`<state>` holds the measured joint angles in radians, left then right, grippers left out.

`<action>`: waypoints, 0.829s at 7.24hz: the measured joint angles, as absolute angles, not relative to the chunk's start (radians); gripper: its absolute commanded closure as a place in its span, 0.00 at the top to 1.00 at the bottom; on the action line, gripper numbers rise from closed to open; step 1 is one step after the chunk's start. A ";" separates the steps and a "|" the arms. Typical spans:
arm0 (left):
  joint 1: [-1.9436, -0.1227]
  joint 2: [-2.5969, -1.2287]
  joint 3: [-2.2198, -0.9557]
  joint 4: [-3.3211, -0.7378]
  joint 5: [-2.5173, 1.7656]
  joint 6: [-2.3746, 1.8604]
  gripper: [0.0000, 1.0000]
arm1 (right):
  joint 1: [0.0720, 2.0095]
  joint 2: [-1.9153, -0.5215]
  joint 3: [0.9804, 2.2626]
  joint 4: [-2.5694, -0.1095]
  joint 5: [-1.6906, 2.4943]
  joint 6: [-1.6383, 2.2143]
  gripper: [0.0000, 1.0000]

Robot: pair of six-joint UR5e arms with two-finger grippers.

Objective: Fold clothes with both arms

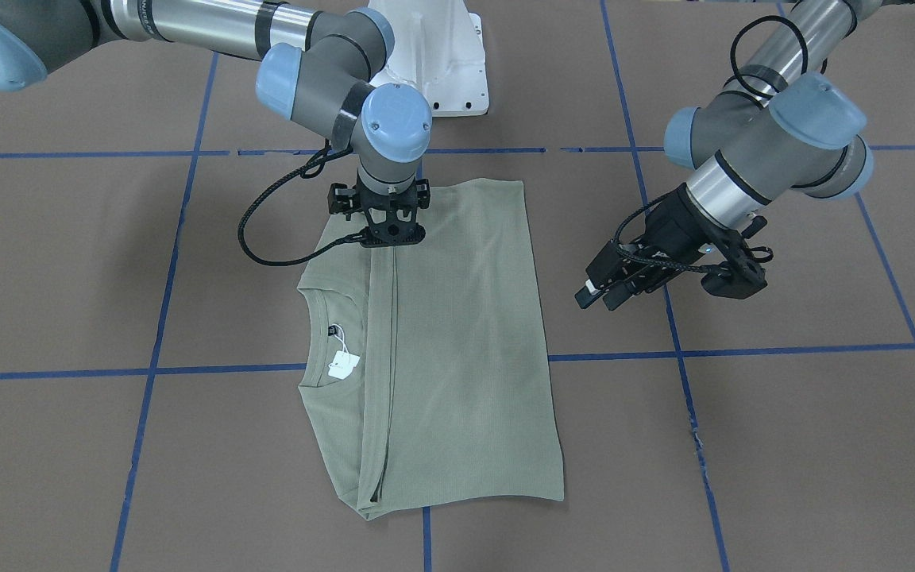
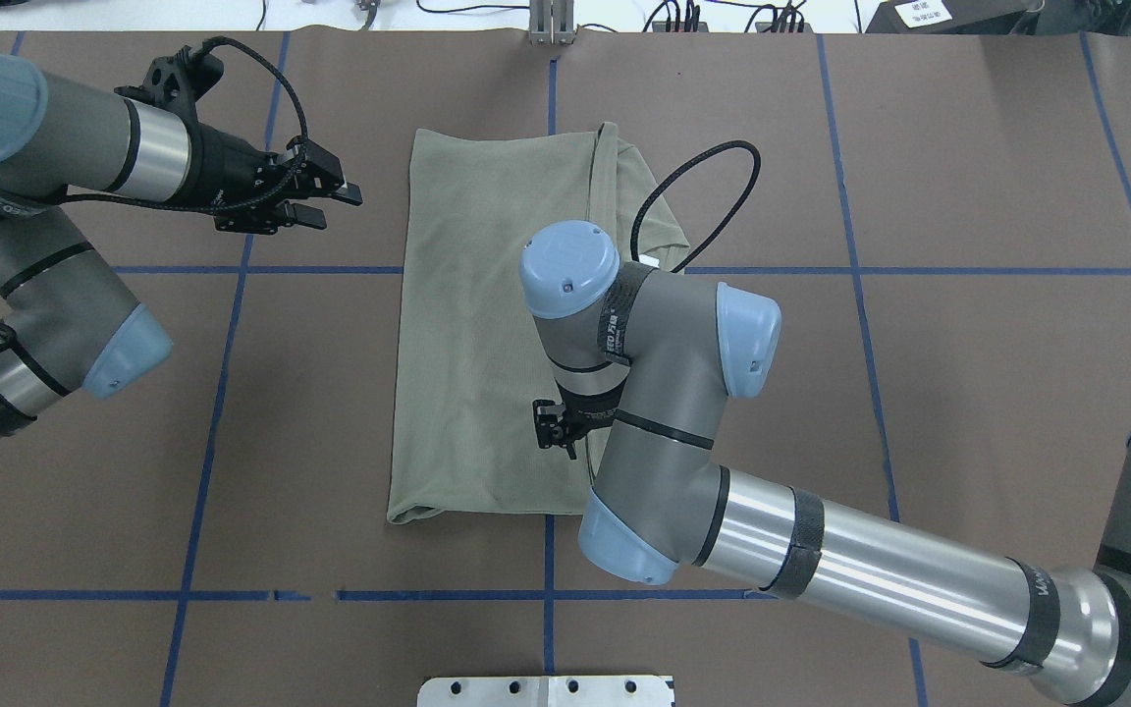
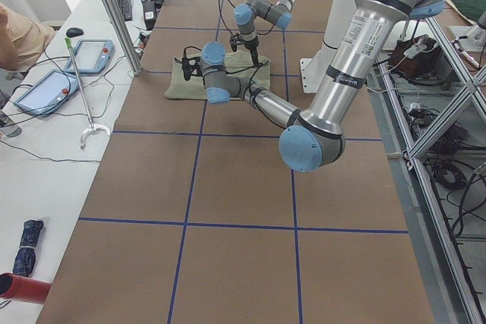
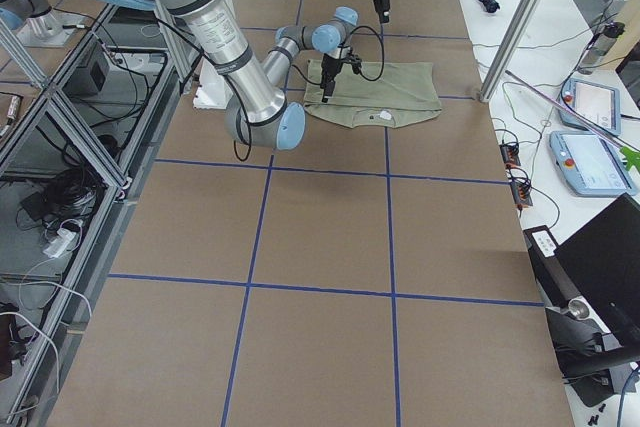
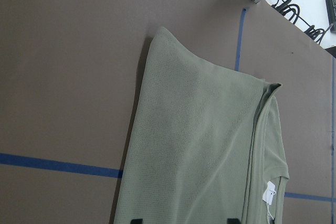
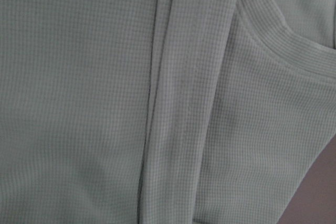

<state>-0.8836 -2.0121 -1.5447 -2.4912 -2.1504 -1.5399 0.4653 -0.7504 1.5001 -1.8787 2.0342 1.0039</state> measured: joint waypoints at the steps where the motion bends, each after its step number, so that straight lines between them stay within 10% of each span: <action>1: -0.884 -2.010 -1.545 -2.491 -2.151 -1.540 0.62 | 0.461 -0.750 1.496 -1.885 2.034 1.002 1.00; 6: -0.883 -1.996 -1.545 -2.492 -2.152 -1.539 0.62 | 0.440 -0.750 1.495 -1.935 2.026 1.001 1.00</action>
